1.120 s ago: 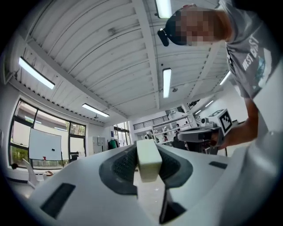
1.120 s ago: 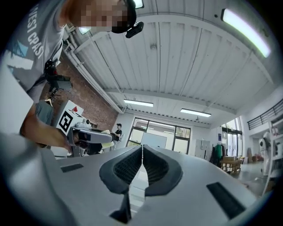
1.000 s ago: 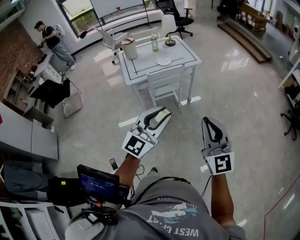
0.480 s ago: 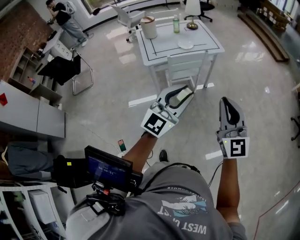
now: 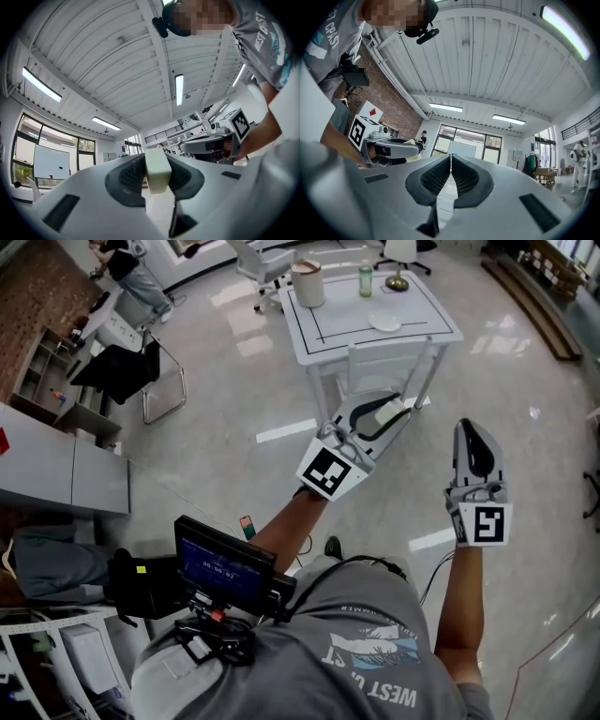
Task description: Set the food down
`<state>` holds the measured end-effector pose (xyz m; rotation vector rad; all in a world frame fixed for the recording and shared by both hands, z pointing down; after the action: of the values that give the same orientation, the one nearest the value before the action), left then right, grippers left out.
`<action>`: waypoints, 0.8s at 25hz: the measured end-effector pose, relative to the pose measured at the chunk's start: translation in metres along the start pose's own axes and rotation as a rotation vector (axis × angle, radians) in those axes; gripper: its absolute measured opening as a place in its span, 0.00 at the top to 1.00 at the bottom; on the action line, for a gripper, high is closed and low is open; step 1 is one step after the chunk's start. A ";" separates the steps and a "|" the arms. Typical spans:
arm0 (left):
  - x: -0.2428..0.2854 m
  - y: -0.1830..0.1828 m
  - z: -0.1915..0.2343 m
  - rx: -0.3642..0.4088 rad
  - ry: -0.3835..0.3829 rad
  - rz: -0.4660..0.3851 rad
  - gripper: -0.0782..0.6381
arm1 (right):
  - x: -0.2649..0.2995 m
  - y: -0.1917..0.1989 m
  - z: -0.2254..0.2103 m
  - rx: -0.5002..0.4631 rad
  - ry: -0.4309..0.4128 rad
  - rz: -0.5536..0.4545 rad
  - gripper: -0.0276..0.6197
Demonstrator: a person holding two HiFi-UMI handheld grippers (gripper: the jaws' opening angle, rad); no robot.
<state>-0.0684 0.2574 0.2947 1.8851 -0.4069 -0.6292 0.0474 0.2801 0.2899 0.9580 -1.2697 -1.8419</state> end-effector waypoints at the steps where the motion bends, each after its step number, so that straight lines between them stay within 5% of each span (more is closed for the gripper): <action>1: 0.001 0.000 0.000 -0.003 0.001 -0.005 0.74 | 0.001 -0.001 0.001 -0.002 -0.001 -0.002 0.95; 20: 0.081 0.020 0.015 -0.014 -0.105 0.032 0.74 | 0.034 0.031 -0.086 -0.031 -0.116 -0.004 0.95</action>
<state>-0.0120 0.1942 0.2892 1.8336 -0.4987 -0.7099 0.1095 0.2047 0.2921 0.8478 -1.3051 -1.9384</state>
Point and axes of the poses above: the fingertips, and each gripper's own axes: x forward along the fingers, z to its left, y out of its underside, the point moved 2 cm from there along -x, backward along the fingers, and after that the axes turned 1 degree about z, right-handed, at the moved point
